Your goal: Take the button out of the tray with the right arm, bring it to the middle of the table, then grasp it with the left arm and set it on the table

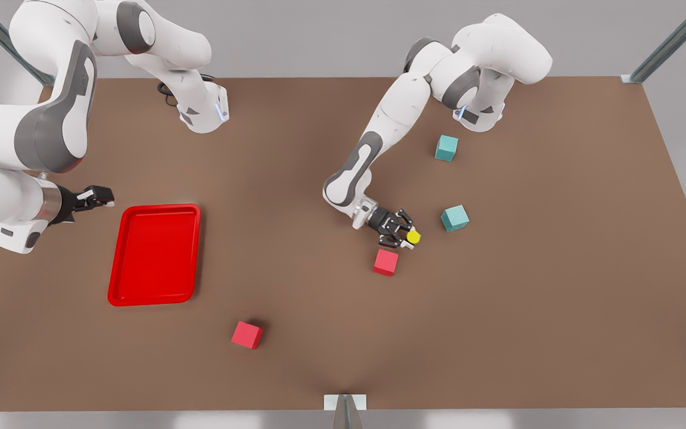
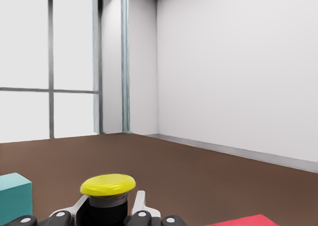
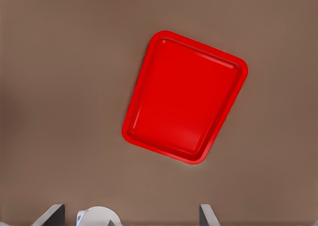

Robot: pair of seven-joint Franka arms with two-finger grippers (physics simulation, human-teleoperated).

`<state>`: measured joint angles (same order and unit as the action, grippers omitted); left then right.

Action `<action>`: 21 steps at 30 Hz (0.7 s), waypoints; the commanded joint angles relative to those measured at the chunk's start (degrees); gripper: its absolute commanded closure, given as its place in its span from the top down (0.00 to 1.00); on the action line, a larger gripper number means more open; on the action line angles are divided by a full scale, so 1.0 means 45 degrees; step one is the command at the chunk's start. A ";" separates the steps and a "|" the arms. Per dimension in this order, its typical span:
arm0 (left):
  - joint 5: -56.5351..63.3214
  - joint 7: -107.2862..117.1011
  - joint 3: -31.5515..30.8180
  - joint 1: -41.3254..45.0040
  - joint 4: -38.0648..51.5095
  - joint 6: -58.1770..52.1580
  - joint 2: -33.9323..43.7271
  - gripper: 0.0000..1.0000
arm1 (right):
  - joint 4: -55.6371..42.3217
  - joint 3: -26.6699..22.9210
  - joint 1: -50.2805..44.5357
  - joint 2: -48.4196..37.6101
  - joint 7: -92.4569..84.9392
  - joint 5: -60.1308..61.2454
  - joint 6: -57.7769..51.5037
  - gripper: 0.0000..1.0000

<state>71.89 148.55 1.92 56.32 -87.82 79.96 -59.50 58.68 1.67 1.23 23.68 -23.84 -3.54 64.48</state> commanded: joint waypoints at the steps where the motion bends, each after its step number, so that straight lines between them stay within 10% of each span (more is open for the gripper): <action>1: 0.0078 0.2965 0.0004 0.0003 0.0004 -0.0151 -0.0019 1.00 | 0.0006 0.0000 0.0000 -0.0008 0.0004 0.0005 -0.0011 1.00; 17: 0.0078 0.1737 -0.0367 0.0022 -0.0367 -0.1343 0.1093 1.00 | -0.0013 0.0000 0.0000 -0.0028 0.0004 0.0005 -0.0011 1.00; 21: -0.1835 -1.1050 -0.0348 -0.0134 -0.0542 -0.1362 0.3475 1.00 | 0.0006 0.0000 0.0000 -0.0008 0.0004 0.0005 -0.0011 1.00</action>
<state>66.68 147.56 0.36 55.73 -90.12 75.23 -44.50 58.73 1.67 1.22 23.70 -23.85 -3.54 64.47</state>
